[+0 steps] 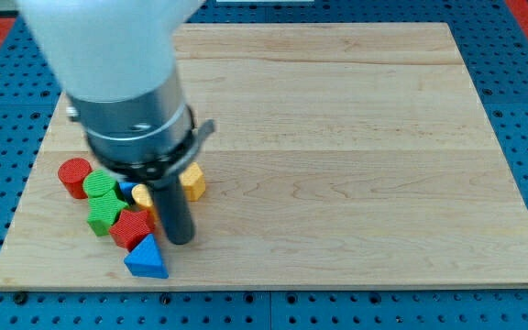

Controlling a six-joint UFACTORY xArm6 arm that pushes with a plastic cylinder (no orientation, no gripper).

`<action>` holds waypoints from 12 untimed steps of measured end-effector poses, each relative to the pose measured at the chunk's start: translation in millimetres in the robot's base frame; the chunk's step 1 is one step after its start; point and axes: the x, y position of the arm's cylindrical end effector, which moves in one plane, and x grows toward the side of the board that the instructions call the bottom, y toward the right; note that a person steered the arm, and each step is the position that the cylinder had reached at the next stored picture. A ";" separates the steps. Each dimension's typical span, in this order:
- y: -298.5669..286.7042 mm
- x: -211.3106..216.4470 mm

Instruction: Push the blue triangle towards the bottom left of the board

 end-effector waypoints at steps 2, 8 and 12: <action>63.9 54.9; -66.3 53.8; -51.4 55.4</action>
